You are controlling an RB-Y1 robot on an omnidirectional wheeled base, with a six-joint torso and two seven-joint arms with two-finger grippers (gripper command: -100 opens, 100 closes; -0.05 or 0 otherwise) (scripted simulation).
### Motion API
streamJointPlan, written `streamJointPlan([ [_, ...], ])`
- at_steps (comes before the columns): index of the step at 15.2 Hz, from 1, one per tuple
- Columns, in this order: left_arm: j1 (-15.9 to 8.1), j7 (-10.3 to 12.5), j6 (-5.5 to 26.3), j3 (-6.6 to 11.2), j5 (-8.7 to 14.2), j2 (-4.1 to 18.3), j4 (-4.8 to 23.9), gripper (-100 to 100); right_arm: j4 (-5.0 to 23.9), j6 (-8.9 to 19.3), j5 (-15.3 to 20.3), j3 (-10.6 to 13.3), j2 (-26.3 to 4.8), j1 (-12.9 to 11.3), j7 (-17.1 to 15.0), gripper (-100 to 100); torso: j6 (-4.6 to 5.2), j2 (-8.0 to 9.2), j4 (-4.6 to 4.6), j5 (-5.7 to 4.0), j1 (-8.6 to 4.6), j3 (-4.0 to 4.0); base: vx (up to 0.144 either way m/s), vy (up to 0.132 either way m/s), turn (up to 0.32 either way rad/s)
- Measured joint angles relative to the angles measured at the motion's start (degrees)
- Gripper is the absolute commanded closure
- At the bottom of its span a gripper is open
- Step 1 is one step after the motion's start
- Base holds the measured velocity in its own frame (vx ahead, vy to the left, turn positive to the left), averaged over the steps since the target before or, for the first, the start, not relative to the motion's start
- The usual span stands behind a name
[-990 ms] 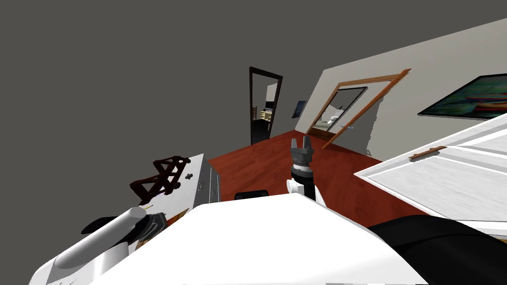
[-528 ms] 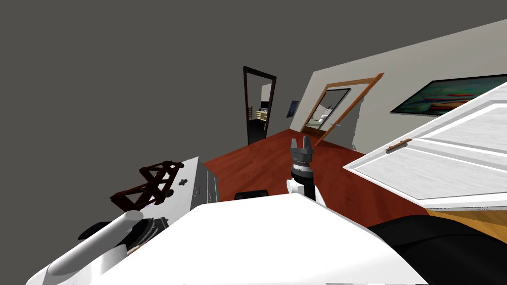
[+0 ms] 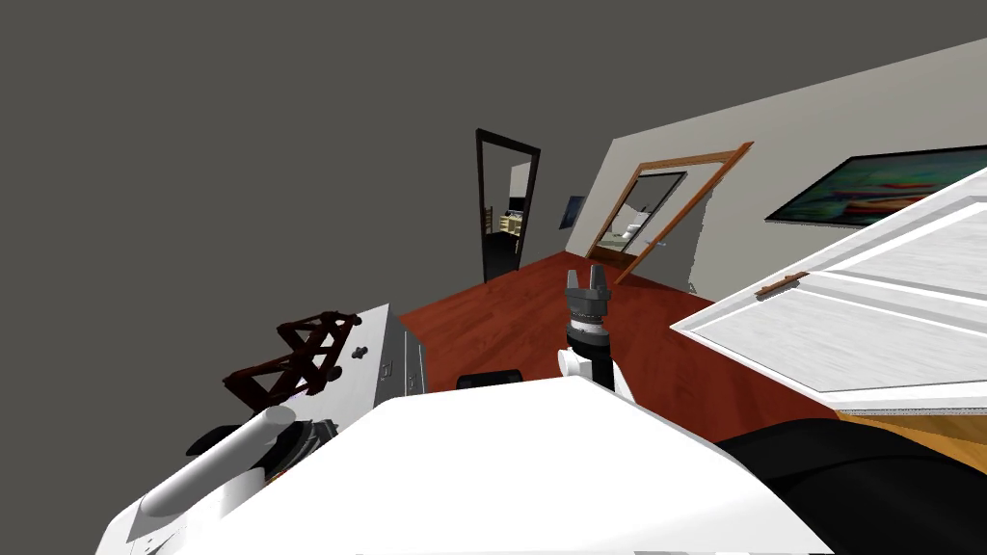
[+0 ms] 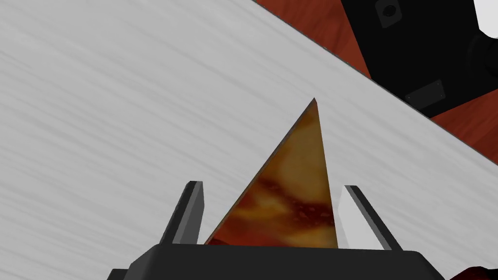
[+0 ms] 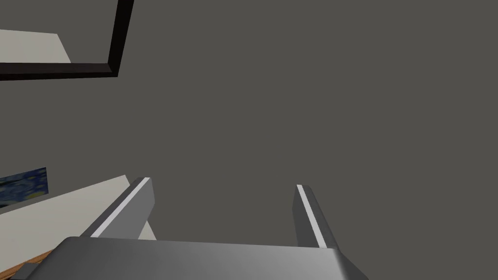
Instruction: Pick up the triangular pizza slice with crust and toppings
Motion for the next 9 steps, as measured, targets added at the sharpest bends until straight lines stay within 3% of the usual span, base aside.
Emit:
streamJointPlan([
  [4, 0.0, 0.0, 0.1, -0.02, 0.0, 0.0, 0.0, 100, 0.0, 0.0, 0.0, 0.0, 0.0, 0.0, 0.0, 0, 0.0, -0.04, 0.0, 0.04, 0.11, -0.02, 0.001, -0.003, -0.007],
  [9, 0.5, -0.3, 3.2, 1.63, 0.5, 0.6, -2.7, 100, 0.0, 0.0, 0.0, 0.0, 0.0, 0.0, 0.0, 0, 0.03, -0.08, -0.01, -0.02, 0.01, -0.04, 0.009, -0.017, -0.019],
])
